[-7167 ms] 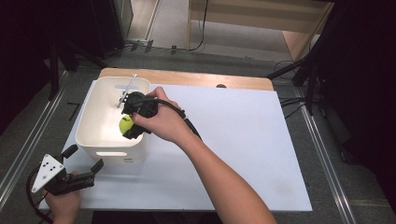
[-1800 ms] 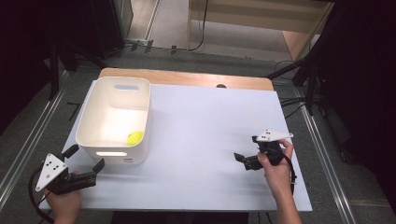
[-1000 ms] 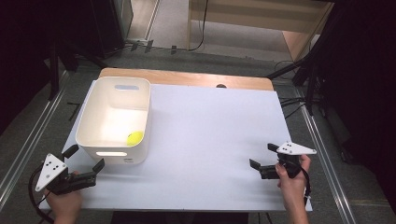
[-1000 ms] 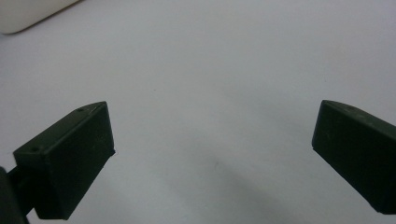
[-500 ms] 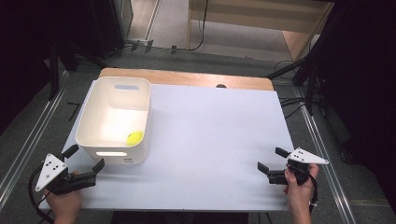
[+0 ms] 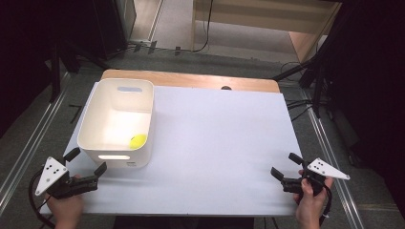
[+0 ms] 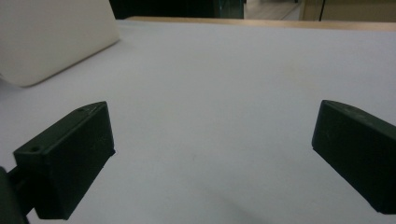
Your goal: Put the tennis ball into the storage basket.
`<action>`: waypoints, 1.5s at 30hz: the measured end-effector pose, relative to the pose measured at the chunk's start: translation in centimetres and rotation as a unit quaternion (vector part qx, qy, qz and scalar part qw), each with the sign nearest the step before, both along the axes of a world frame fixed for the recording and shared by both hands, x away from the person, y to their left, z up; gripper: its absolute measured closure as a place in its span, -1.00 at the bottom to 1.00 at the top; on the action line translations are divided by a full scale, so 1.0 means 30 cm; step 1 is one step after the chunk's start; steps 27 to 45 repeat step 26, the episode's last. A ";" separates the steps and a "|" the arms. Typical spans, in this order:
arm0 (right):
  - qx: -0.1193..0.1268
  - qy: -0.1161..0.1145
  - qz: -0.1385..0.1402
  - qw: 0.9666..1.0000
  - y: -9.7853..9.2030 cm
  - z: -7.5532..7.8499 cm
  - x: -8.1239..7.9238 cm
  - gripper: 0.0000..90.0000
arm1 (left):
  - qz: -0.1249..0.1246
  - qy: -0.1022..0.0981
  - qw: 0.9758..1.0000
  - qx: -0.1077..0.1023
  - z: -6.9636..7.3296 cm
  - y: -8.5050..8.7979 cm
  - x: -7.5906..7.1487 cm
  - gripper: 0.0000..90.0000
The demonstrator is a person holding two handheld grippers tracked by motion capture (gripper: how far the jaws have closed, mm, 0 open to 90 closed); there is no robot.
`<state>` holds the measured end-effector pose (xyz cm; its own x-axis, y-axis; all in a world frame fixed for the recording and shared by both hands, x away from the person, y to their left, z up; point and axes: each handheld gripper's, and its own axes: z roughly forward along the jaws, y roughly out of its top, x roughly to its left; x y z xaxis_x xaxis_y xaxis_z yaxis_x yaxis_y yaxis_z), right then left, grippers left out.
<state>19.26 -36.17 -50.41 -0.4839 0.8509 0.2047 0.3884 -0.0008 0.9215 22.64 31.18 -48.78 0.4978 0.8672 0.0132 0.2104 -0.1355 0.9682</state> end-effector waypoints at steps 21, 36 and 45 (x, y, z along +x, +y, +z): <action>0.003 -0.017 -0.023 1.000 0.012 -0.017 -0.012 -1.00 | 0.002 -0.001 1.000 -0.006 0.001 0.004 0.000 -1.00; 0.002 -0.010 -0.029 1.000 0.019 -0.019 -0.009 -1.00 | 0.002 -0.001 1.000 -0.010 0.001 0.006 0.001 -1.00; 0.002 -0.010 -0.029 1.000 0.019 -0.019 -0.009 -1.00 | 0.002 -0.001 1.000 -0.010 0.001 0.006 0.001 -1.00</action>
